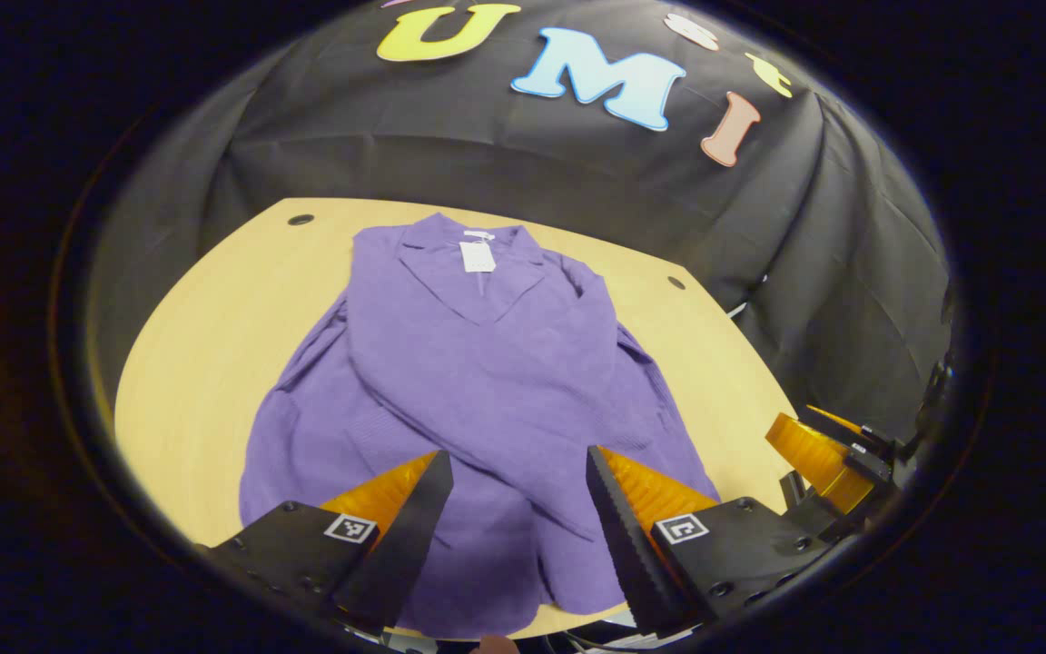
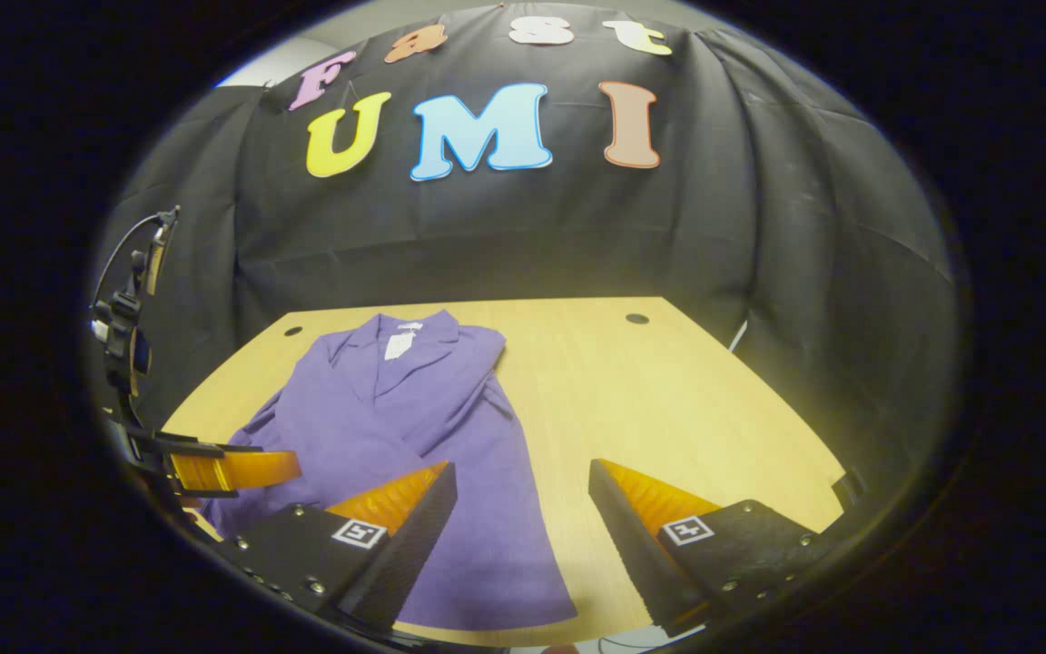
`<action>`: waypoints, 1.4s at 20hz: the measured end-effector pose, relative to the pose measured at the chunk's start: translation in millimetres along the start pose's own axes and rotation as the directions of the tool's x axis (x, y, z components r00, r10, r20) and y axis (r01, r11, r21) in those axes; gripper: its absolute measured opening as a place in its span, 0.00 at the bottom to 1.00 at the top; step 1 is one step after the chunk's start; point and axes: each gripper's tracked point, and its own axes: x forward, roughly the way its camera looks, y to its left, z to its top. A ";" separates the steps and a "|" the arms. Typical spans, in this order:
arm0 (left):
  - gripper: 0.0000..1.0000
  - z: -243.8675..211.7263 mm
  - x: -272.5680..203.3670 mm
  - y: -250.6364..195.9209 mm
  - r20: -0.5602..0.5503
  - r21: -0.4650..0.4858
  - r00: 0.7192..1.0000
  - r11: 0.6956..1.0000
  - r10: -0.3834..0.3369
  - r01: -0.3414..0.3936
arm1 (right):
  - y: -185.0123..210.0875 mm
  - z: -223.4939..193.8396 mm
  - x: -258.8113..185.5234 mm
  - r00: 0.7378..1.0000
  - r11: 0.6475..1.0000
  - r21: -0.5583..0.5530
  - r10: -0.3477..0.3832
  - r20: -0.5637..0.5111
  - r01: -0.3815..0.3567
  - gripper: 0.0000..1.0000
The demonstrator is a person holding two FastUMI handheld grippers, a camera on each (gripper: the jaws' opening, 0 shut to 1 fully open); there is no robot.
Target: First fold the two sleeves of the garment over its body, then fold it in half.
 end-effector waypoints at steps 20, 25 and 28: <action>0.93 -79.3 -84.9 180.7 -0.056 -0.020 0.986 0.987 0.159 -0.161 | -12.2 -107.9 -5.0 0.968 0.983 0.165 -0.035 -0.247 0.077 0.96; 0.96 -100.8 -81.8 182.0 -0.098 -0.055 0.983 0.985 0.156 -0.162 | -7.7 -118.6 -0.8 0.964 0.971 0.228 -0.004 -0.267 0.067 0.96; 1.00 -102.8 -80.1 178.0 -0.090 -0.039 0.983 0.985 0.162 -0.166 | 0.7 -128.8 2.8 0.960 0.971 0.237 0.025 -0.278 0.043 0.97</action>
